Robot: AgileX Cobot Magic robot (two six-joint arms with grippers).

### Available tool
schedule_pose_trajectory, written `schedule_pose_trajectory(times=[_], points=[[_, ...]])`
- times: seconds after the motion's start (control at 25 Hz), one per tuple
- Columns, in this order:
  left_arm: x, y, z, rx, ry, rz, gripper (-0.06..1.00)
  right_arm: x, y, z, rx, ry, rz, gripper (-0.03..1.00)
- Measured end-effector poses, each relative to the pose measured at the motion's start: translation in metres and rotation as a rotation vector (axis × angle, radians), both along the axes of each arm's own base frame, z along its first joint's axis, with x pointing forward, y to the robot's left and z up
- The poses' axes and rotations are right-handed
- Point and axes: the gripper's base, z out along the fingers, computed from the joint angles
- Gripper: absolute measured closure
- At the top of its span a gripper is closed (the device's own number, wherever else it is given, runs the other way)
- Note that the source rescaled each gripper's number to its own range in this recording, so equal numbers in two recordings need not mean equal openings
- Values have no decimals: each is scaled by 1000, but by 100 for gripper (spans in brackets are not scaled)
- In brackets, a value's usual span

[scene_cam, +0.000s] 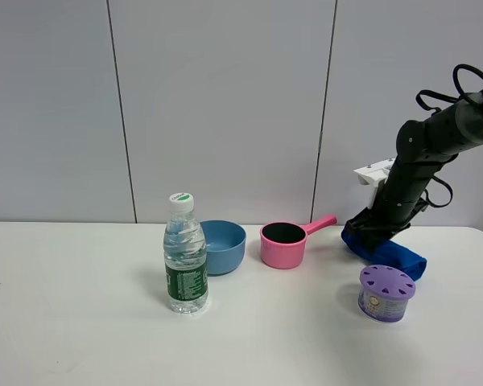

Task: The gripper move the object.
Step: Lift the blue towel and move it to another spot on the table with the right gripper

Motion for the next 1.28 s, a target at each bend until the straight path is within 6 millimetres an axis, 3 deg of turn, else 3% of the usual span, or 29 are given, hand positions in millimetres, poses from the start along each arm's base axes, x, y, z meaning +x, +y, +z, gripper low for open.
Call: schedule_pose_trajectory(times=[0.16, 0.48, 0.68, 0.8, 1.08, 1.28], points=[[0, 0, 0, 0, 0, 0, -6, -4, 0, 6, 2, 39, -12, 97], [0, 0, 0, 0, 0, 0, -6, -40, -4, 116, 4, 19, -12, 97], [0, 0, 0, 0, 0, 0, -6, -71, 3, 166, 83, 44, 19, 97], [0, 0, 0, 0, 0, 0, -6, -86, 18, 177, 107, 89, 111, 97], [0, 0, 0, 0, 0, 0, -6, -107, 88, 179, 53, 94, 447, 97], [0, 0, 0, 0, 0, 0, -6, -121, 131, 180, 55, 48, 560, 97]])
